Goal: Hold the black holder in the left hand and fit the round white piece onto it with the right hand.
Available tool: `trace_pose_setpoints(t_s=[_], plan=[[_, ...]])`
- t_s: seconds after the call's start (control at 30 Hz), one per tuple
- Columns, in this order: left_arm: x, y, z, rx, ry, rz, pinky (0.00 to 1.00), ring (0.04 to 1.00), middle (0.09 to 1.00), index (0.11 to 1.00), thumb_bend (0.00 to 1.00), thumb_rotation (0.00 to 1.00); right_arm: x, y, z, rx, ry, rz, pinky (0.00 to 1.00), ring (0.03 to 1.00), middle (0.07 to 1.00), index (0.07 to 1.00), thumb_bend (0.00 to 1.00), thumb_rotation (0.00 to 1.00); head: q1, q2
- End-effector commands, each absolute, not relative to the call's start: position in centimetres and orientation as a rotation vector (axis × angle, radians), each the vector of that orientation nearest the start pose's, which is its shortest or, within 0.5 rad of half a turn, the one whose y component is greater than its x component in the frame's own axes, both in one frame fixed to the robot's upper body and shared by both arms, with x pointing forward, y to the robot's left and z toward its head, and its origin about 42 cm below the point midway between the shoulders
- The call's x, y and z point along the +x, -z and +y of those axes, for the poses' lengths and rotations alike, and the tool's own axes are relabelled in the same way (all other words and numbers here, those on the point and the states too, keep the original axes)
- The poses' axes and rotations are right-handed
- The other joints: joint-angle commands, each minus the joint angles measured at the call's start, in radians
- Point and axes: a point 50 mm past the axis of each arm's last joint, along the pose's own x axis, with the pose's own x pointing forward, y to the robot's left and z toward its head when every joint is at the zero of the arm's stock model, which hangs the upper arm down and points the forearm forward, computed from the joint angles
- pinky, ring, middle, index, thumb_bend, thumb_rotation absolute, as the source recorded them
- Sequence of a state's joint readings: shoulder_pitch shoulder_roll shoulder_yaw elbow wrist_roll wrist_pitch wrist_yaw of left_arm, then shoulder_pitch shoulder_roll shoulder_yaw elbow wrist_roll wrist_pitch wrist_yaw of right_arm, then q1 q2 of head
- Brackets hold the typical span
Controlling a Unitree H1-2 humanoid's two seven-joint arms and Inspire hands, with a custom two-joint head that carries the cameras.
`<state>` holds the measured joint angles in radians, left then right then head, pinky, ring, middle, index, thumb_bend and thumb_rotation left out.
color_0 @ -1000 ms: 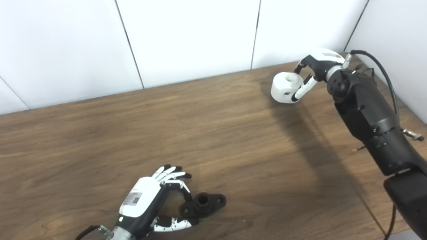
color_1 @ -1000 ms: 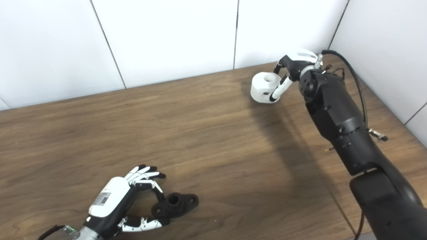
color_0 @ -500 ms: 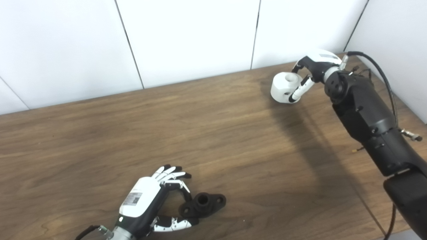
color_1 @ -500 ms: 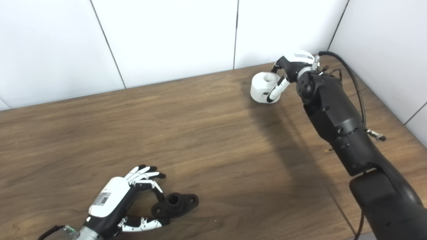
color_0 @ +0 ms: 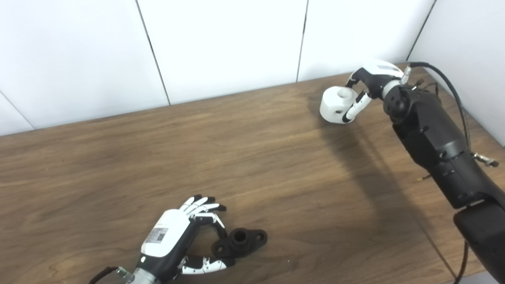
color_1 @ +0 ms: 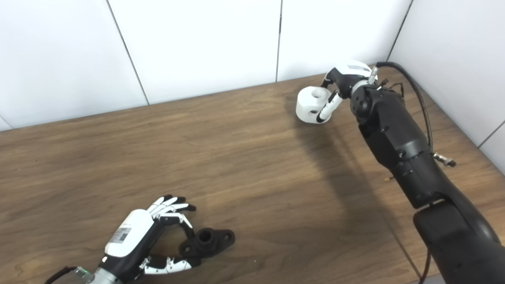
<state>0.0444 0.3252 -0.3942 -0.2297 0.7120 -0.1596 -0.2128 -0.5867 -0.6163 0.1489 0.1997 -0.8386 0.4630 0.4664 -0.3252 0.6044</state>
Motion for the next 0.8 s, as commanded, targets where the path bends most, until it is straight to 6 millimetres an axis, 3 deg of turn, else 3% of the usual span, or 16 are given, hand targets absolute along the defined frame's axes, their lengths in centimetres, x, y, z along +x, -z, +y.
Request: trace_pose_setpoints(t_s=[0.0,0.77], plan=[[22.5,-10.0,20.0,1.054,0.704,-0.13,0.95,0.9,0.812,0.487,0.52,0.06,44.6,-30.4,-38.1,-1.349,0.136,0.209,1.0,0.914,0.826,0.504,0.55,0.14,-0.001,0.001],[22.4,-9.9,19.6,1.057,0.706,-0.132,0.95,0.899,0.811,0.487,0.52,0.06,43.7,-31.9,-37.2,-1.346,0.126,0.1,0.89,0.855,0.77,0.483,0.52,0.13,0.013,0.011]])
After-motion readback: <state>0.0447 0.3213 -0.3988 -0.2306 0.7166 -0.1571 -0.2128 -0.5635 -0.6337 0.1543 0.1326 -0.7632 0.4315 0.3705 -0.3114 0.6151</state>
